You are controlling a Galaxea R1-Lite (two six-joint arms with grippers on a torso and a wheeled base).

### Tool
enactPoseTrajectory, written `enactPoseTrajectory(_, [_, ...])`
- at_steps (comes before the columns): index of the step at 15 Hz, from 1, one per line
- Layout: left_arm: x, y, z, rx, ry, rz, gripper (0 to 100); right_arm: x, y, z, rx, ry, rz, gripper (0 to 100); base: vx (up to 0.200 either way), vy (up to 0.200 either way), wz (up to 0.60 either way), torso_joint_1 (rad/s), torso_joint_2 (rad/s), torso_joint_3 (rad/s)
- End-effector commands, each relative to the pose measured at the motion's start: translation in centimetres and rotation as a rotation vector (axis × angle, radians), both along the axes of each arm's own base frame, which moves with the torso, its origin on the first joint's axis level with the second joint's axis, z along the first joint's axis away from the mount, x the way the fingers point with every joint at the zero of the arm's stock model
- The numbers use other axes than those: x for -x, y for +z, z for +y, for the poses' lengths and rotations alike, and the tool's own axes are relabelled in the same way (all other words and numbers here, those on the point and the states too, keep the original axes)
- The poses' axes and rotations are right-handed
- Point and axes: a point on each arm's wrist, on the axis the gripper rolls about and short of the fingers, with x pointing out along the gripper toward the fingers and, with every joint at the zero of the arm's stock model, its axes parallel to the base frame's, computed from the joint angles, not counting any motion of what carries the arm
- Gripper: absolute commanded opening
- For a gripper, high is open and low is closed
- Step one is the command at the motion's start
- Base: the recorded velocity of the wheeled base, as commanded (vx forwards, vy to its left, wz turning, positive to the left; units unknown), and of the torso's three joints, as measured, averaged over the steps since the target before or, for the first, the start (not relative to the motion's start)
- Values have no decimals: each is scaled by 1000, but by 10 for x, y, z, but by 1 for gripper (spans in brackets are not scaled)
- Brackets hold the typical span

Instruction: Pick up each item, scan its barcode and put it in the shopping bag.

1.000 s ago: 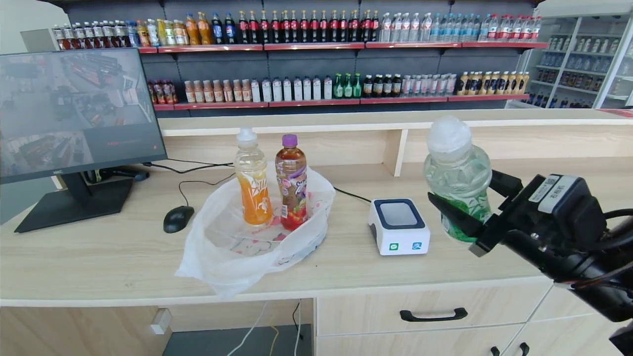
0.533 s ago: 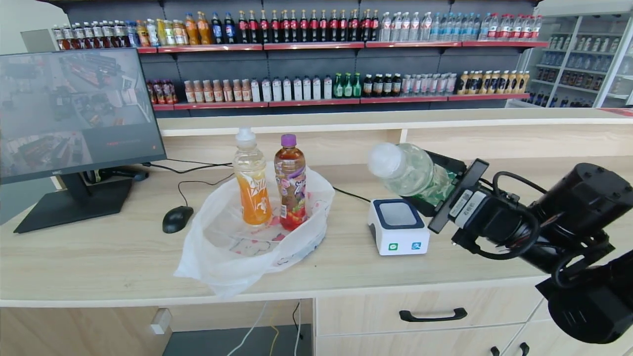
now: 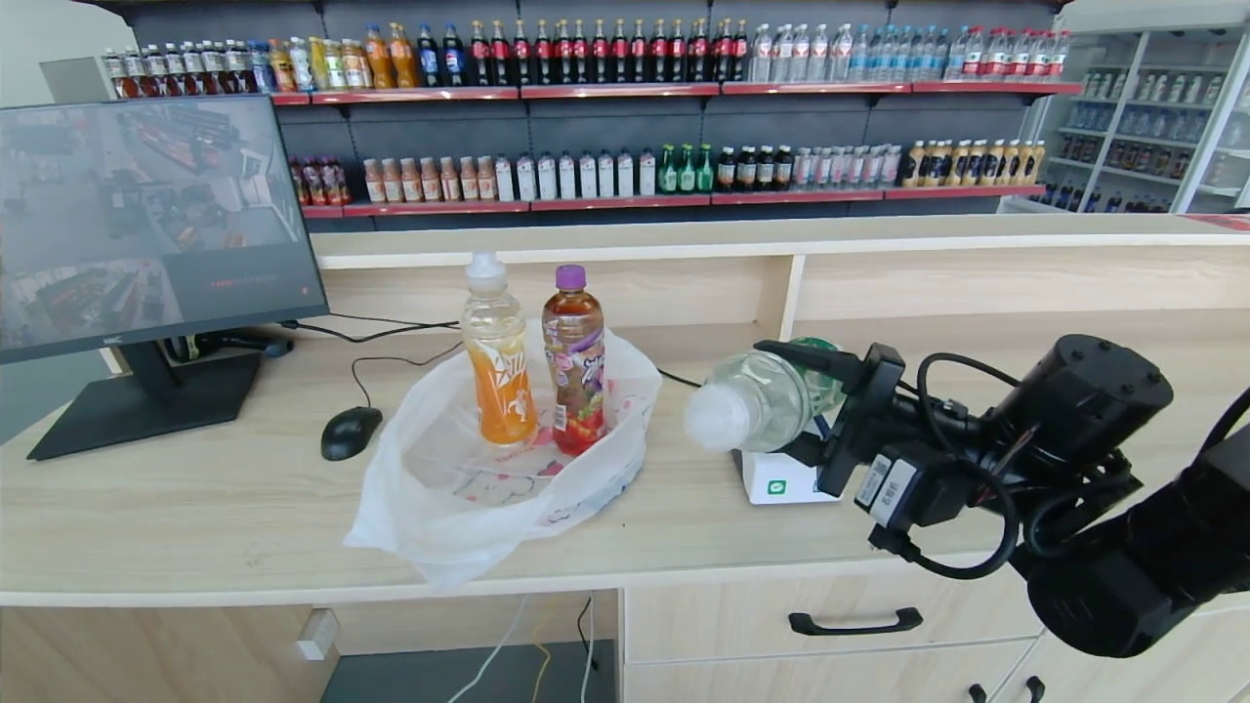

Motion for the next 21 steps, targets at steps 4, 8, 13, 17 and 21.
enactPoseTrajectory(4, [0, 0, 0, -1, 0, 0, 100, -4, -22, -1, 68, 50, 3, 0, 0, 0, 0, 0, 0, 0])
enactPoseTrajectory(8, [0, 0, 0, -1, 0, 0, 100, -6, -35, -11, 123, 55, -28, 0, 0, 0, 0, 0, 0, 0])
enactPoseTrajectory(13, [0, 0, 0, -1, 0, 0, 100, -7, -38, -16, 138, 54, -38, 0, 0, 0, 0, 0, 0, 0])
enactPoseTrajectory(17, [0, 0, 0, -1, 0, 0, 100, -7, -39, -16, 142, 61, -41, 0, 0, 0, 0, 0, 0, 0])
enactPoseTrajectory(21, [0, 0, 0, 1, 0, 0, 100, -7, -38, -10, 140, 78, -54, 0, 0, 0, 0, 0, 0, 0])
